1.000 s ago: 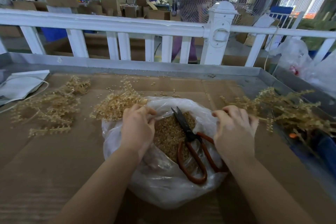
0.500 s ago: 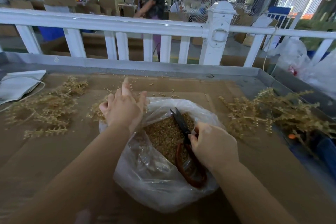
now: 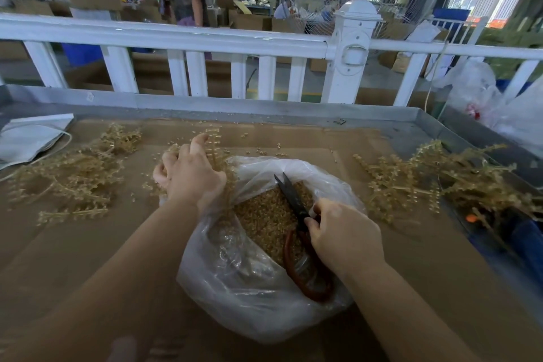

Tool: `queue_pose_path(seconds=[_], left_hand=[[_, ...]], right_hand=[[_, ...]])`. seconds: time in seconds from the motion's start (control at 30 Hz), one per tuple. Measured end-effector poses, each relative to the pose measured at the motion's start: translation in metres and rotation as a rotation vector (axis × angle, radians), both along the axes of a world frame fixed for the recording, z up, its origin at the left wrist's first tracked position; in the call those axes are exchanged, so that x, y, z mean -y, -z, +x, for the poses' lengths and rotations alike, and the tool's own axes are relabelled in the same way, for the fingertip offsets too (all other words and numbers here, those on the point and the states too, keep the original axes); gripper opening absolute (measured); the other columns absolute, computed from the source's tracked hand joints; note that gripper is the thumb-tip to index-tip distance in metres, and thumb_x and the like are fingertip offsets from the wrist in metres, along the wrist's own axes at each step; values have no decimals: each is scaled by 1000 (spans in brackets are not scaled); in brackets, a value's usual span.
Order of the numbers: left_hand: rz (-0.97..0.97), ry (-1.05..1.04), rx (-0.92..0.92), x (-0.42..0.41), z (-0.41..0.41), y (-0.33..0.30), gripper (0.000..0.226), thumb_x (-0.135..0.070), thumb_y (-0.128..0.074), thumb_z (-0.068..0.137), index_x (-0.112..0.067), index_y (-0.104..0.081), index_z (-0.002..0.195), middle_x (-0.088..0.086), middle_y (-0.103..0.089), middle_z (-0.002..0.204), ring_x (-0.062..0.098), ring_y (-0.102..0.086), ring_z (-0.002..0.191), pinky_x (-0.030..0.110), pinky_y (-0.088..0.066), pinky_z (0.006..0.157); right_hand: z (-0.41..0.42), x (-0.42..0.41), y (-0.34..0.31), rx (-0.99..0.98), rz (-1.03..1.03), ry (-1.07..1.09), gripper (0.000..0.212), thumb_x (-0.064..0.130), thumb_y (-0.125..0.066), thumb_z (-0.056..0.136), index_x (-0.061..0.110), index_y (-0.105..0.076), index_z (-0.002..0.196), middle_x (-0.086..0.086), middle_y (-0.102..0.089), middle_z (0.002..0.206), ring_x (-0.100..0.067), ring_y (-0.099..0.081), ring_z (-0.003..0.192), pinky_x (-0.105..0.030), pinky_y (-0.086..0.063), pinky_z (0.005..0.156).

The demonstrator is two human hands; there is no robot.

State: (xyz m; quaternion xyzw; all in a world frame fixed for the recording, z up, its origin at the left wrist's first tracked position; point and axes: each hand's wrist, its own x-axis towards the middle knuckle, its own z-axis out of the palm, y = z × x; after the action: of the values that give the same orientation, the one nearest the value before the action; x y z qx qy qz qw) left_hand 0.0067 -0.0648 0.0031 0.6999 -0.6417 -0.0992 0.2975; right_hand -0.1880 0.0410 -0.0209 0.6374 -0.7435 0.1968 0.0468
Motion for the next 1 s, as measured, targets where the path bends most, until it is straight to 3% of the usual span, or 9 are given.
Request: queue_pose_path(seconds=[0.1, 0.23, 0.33, 0.43, 0.57, 0.67, 0.77, 0.87, 1.0], left_hand=[[-142, -18, -62, -2, 0, 1, 61, -30, -69, 83, -24, -42, 137, -1, -54, 124, 27, -32, 125, 34, -19, 96], [-263, -38, -240, -5, 2, -5, 36, -35, -75, 78, -19, -60, 107, -4, -59, 102, 17, -37, 106, 24, -13, 77], [-239, -49, -492, -4, 9, -13, 46, -39, -73, 78, -12, -57, 112, -2, -62, 109, 22, -52, 110, 35, -33, 101], [-182, -22, -779, -6, 16, -22, 38, -31, -66, 86, -15, -55, 119, 2, -65, 113, 24, -61, 106, 46, -47, 98], [-230, 70, -887, -15, 12, -26, 20, -8, -54, 94, -22, -58, 108, 0, -66, 103, 16, -62, 91, 35, -53, 85], [-235, 197, -892, -22, 5, -26, 23, -4, -52, 95, -21, -58, 109, -1, -67, 98, 11, -62, 88, 24, -51, 77], [-231, 284, -870, -29, -1, -25, 26, -4, -50, 95, -23, -59, 111, -6, -68, 95, -1, -64, 86, 17, -51, 83], [-245, 328, -915, -35, -5, -22, 27, -4, -49, 96, -26, -62, 107, -6, -69, 92, 3, -65, 88, 21, -53, 83], [-131, 435, -1236, -40, -11, -22, 27, -1, -46, 96, -20, -62, 106, -4, -71, 79, 9, -68, 77, 21, -55, 67]], right_hand=[[0, -1, -1, 12, 7, -3, 22, 43, -46, 95, 27, -57, 104, 8, -62, 95, -14, -58, 90, -26, -40, 67], [-1, -3, -2, 30, 19, 3, 21, 42, -46, 95, 28, -58, 106, 9, -62, 98, -14, -59, 93, -26, -42, 70], [-2, -4, -2, 42, 7, -2, 21, 42, -47, 95, 29, -58, 107, 10, -62, 99, -12, -59, 93, -26, -44, 73], [0, -5, -3, 34, 8, 1, 21, 41, -46, 95, 29, -58, 107, 10, -62, 98, -12, -59, 93, -25, -45, 73], [7, -3, -8, 42, -114, -13, 17, 30, -49, 95, 22, -60, 104, 5, -62, 96, -16, -57, 94, -23, -38, 74], [24, 3, -18, 193, -156, -167, 20, 21, -56, 93, 21, -63, 111, 6, -64, 102, -9, -54, 92, -7, -32, 74], [42, 8, -23, 368, -50, -302, 28, 17, -55, 94, 20, -59, 122, 5, -63, 116, -9, -54, 108, -19, -41, 94], [51, 13, -25, 546, 2, -320, 36, 16, -54, 95, 21, -52, 130, 4, -59, 125, -10, -53, 115, -17, -39, 94], [56, 19, -28, 887, 64, -283, 53, 20, -47, 99, 33, -29, 147, 10, -42, 141, -5, -43, 121, -10, -31, 95]])
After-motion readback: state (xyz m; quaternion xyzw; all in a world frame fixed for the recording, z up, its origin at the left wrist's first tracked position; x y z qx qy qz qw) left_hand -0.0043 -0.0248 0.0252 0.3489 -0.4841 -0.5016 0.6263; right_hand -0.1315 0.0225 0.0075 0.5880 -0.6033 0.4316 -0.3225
